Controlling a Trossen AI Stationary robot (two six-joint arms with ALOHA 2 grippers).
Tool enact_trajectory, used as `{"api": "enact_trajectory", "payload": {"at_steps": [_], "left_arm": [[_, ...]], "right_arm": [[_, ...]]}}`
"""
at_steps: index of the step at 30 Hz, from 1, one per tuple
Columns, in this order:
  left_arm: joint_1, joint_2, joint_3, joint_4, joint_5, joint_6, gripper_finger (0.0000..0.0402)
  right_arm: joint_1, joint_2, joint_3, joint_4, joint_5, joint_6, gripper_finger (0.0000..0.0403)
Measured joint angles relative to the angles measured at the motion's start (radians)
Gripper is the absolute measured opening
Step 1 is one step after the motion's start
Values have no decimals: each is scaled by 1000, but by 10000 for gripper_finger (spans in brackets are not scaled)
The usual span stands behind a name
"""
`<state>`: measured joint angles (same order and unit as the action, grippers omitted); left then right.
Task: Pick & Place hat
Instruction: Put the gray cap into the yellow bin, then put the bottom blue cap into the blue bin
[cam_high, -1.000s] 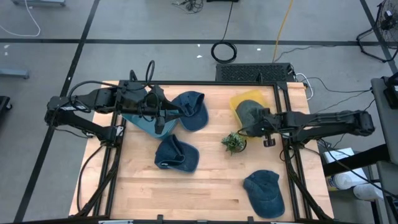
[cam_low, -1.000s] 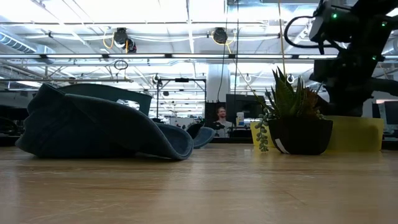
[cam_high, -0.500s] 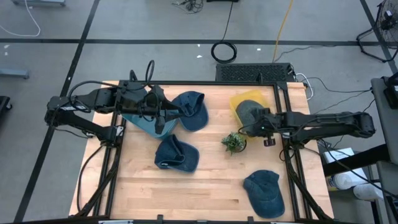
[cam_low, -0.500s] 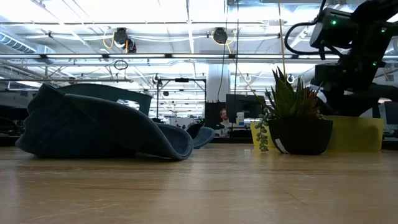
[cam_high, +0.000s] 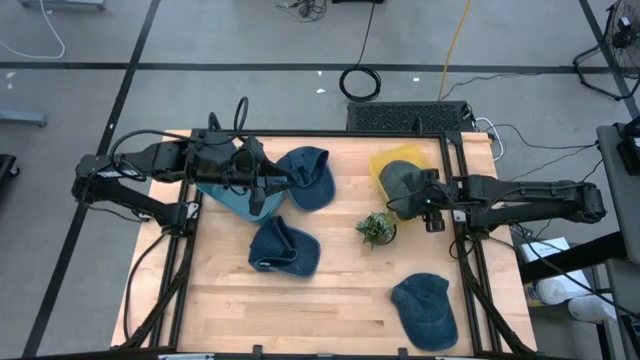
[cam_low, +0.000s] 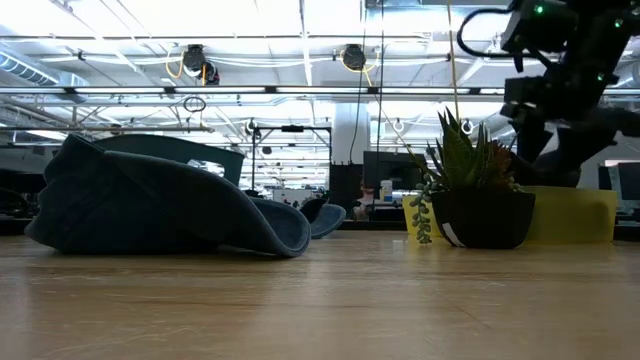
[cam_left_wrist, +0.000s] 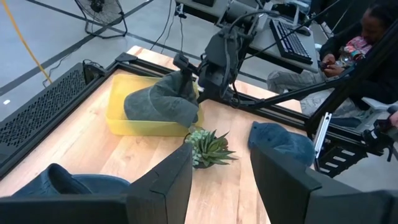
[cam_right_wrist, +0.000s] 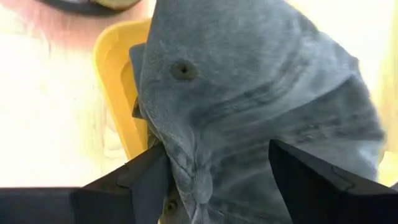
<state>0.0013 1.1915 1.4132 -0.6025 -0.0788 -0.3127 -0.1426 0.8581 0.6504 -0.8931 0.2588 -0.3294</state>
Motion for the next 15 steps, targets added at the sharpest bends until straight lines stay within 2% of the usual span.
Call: {"api": "enact_trajectory", "payload": {"at_steps": [6,12,15], "left_arm": [[0,0,0,0,1,3,170],[0,0,0,0,1,-2,170],[0,0,0,0,3,-4,170]], "right_arm": [[0,0,93,-92,-15,70,242],[1,0,177,-156,-110,134,243],[1,0,211,-182,-191,185,247]]}}
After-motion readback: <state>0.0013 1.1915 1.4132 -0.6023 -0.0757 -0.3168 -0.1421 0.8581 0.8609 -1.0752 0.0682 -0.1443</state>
